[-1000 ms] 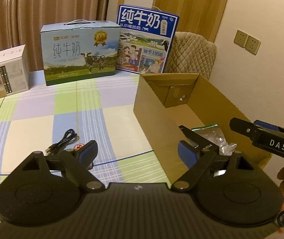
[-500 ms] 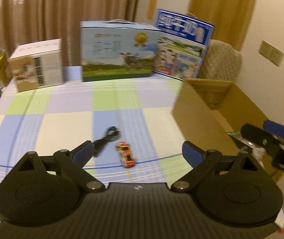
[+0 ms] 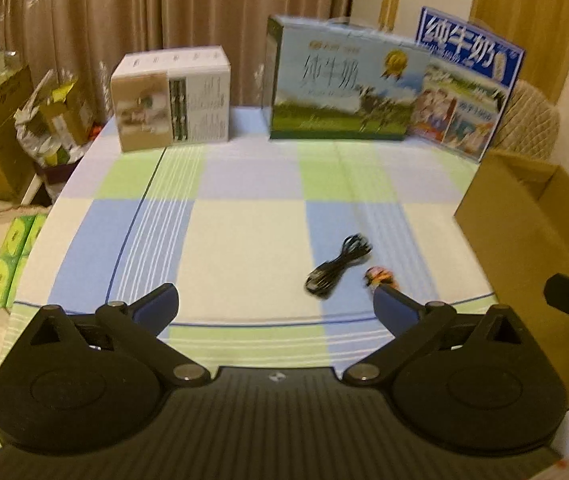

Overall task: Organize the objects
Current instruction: 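Move both open tools back over the table toward the toy car and cable, then close the right tool around the red-and-yellow toy car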

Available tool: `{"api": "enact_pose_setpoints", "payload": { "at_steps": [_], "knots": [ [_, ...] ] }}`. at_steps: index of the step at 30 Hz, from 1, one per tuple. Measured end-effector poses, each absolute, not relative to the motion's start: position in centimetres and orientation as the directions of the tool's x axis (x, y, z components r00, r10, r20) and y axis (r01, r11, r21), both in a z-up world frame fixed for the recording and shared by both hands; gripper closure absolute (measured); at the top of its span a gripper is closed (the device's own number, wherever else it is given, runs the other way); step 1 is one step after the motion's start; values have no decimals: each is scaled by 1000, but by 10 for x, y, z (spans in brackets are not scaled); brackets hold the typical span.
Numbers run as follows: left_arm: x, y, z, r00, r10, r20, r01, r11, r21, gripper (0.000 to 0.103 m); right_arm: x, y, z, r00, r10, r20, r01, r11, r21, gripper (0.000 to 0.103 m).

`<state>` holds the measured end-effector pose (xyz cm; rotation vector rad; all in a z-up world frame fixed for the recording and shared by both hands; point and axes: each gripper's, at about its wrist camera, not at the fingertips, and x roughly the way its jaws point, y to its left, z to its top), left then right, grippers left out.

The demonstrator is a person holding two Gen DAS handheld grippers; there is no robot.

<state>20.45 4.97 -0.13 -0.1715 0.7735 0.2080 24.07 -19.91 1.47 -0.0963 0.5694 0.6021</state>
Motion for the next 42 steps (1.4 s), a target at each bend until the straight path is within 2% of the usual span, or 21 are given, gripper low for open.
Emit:
{"api": "enact_pose_setpoints", "payload": {
  "at_steps": [11, 21, 23, 28, 34, 42],
  "knots": [
    [219, 64, -28, 668, 113, -735, -258, 962, -87, 1, 265, -168, -19, 614, 497, -614, -600, 798, 46, 27],
    [233, 74, -42, 667, 145, -731, -275, 959, -61, 1, 294, -154, -49, 524, 513, -680, -604, 787, 127, 27],
    [235, 75, -43, 673, 156, -723, -279, 959, -53, 1, 297, -149, -56, 518, 510, -687, -613, 781, 118, 30],
    [242, 77, -44, 684, 147, -715, -275, 959, -65, 1, 307, -138, -72, 487, 508, -711, -623, 772, 124, 43],
    [250, 77, -45, 704, 184, -686, -259, 966, -6, 1, 322, -127, -96, 475, 494, -729, -632, 767, 108, 54],
    [263, 89, -55, 660, 149, -737, -278, 959, -55, 1, 334, -119, -107, 477, 494, -727, -628, 770, 111, 63]
  ]
}}
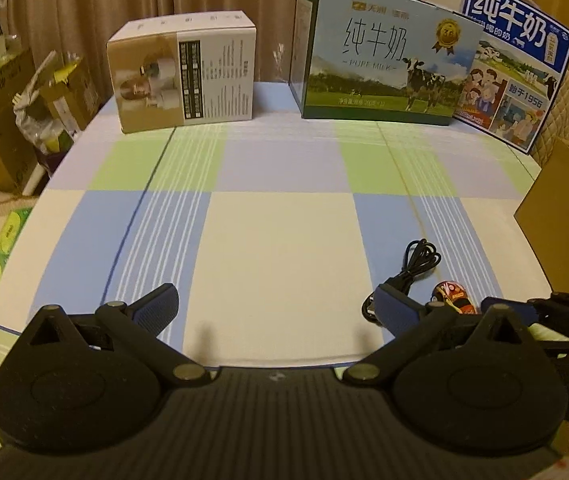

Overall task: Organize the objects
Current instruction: 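Close the right tool around the red-and-yellow toy car, then grasp the black USB cable with the left tool while the right tool holds the car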

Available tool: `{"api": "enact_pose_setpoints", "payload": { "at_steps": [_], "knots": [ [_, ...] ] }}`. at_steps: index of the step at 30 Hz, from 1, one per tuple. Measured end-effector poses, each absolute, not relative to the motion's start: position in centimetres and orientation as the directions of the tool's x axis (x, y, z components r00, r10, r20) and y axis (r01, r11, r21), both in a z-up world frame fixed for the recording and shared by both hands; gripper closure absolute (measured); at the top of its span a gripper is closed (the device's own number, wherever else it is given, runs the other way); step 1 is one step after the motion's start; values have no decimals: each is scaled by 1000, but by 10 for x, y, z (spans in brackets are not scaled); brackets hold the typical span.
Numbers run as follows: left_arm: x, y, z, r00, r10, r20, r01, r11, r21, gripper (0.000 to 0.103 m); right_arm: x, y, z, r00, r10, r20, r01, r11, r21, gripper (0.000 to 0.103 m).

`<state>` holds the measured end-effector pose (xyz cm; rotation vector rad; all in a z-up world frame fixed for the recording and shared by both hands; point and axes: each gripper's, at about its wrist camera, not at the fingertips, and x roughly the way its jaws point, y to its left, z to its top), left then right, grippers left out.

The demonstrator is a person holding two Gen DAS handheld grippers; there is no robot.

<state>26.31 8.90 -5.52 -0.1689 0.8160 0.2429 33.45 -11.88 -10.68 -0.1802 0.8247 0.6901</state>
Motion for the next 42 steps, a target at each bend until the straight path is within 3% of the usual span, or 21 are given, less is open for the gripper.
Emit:
{"api": "enact_pose_setpoints", "payload": {
  "at_steps": [7, 19, 21, 28, 31, 33, 37, 39, 42],
  "knots": [
    [269, 93, -62, 642, 130, -756, -279, 958, -72, 1, 335, -111, -116, 499, 473, -726, -648, 760, 50, 75],
    [279, 69, -68, 670, 56, -741, -155, 986, -66, 4, 353, -135, -98, 550, 422, -721, -524, 846, 96, 76],
    [285, 61, -71, 670, 57, -740, -123, 992, -36, 12, 357, -142, -96, 559, 407, -722, -498, 861, 100, 76],
    [304, 32, -85, 674, 23, -738, 10, 999, 41, 25, 367, -157, -93, 566, 388, -727, -447, 886, 125, 76],
    [310, 20, -93, 673, 19, -740, 67, 994, 87, 36, 368, -159, -93, 564, 390, -728, -449, 885, 126, 76],
    [313, 14, -98, 666, 26, -745, 93, 989, 117, 51, 369, -159, -93, 561, 391, -729, -453, 883, 125, 76],
    [317, 14, -107, 655, 22, -755, 92, 990, 109, 62, 371, -160, -94, 557, 394, -732, -451, 883, 132, 76],
    [317, 16, -107, 654, 3, -756, 94, 992, 86, 78, 371, -160, -94, 555, 395, -732, -452, 882, 134, 76],
    [314, 14, -106, 639, -1, -769, 86, 994, 71, 83, 371, -160, -93, 552, 402, -730, -454, 880, 141, 76]
  ]
}}
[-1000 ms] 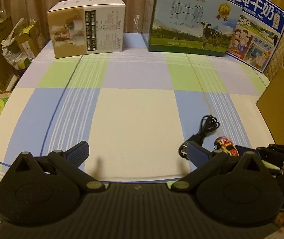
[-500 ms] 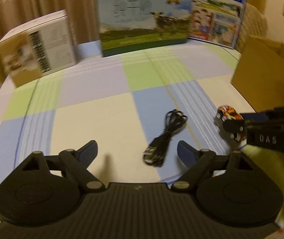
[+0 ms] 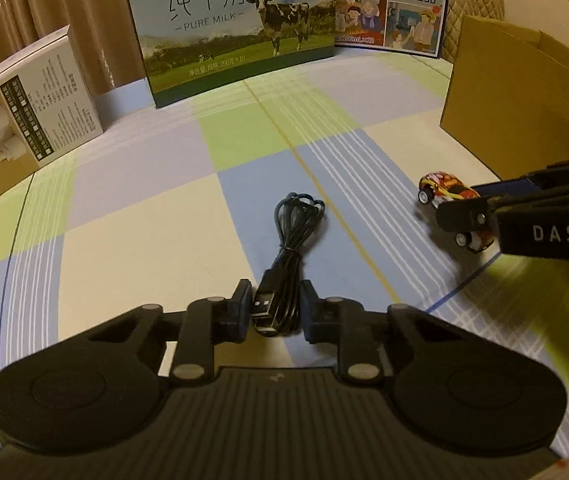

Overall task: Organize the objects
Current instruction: 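Grasp the black USB cable with the left tool while the right tool holds the car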

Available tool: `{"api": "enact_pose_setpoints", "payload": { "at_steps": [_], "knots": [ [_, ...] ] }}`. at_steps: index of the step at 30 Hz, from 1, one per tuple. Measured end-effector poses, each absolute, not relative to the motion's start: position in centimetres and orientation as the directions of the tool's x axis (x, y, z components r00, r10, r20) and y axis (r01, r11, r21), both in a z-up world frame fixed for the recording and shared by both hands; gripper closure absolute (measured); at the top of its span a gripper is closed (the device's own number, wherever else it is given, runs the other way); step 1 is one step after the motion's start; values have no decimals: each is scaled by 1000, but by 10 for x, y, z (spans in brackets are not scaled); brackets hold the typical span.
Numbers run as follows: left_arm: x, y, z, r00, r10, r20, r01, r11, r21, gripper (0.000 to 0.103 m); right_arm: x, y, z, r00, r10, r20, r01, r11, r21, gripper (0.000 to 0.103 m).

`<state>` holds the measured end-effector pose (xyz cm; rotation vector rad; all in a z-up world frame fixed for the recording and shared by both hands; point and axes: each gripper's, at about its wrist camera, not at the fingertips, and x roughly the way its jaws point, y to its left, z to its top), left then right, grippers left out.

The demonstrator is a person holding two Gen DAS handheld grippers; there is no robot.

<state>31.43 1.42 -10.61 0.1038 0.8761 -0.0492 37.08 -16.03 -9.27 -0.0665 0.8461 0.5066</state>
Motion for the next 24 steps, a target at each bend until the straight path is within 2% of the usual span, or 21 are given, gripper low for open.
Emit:
{"api": "enact_pose_setpoints", "payload": {
  "at_steps": [7, 12, 15, 18, 24],
  "knots": [
    [284, 11, -101, 567, -20, -823, 56, 998, 14, 83, 361, -161, -83, 523, 437, -732, -465, 866, 185, 76],
    [247, -2, -99, 532, -21, -847, 75, 997, 22, 83, 348, -162, -73, 506, 454, -733, -478, 855, 200, 76],
    [232, -6, -96, 536, -28, -844, 75, 997, 15, 81, 341, -164, -69, 478, 462, -747, -491, 846, 209, 76],
    [229, -8, -90, 564, -21, -826, 80, 996, 30, 73, 333, -168, -65, 469, 466, -750, -500, 840, 209, 76],
    [241, -15, -89, 592, -47, -805, 106, 994, 20, 72, 331, -169, -63, 468, 468, -750, -505, 838, 208, 76]
  ]
}}
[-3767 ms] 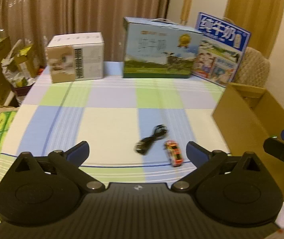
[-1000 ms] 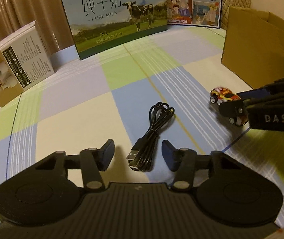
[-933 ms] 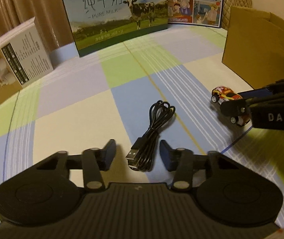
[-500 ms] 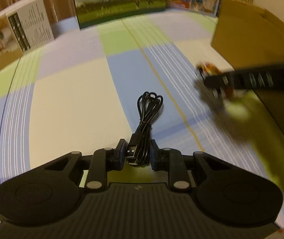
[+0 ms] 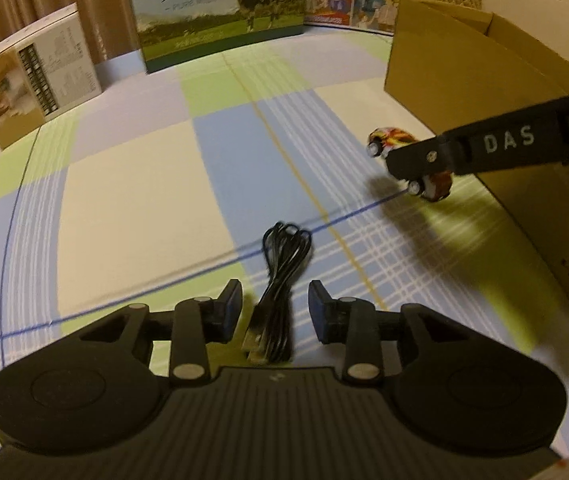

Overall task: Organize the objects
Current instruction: 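Grasp the black USB cable with the left tool while the right tool holds the car, then carry the toy car and the cable over the cardboard box with both tools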

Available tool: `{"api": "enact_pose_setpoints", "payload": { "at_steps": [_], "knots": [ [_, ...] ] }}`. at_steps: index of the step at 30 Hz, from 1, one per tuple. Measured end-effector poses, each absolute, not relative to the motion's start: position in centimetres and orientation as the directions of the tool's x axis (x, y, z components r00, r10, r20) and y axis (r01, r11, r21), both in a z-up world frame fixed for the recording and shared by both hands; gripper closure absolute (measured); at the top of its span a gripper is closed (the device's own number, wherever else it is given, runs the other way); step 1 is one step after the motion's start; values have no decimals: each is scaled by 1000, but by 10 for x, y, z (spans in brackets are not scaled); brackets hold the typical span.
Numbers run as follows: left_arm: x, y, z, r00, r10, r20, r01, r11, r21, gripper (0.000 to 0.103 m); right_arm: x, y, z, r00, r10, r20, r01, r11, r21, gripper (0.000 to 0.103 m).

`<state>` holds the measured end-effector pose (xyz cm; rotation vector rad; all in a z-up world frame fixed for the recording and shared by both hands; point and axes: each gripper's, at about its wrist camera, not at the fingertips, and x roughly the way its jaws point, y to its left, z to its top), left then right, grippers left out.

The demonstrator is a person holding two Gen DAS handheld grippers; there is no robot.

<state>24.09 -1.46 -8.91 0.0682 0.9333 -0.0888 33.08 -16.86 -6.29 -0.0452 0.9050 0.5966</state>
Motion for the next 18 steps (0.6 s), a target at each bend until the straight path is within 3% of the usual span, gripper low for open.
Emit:
{"api": "enact_pose_setpoints", "payload": {
  "at_steps": [8, 12, 18],
  "knots": [
    [257, -16, -101, 571, -48, -820, 128, 991, 32, 72, 337, -161, -68, 448, 478, -755, -515, 829, 218, 76],
    [260, -13, -102, 562, -56, -825, 108, 994, 6, 91, 339, -158, -68, 446, 484, -753, -519, 825, 222, 76],
    [257, -12, -93, 559, -64, -826, 65, 997, -33, 92, 336, -160, -67, 447, 483, -753, -517, 826, 223, 76]
  ]
}}
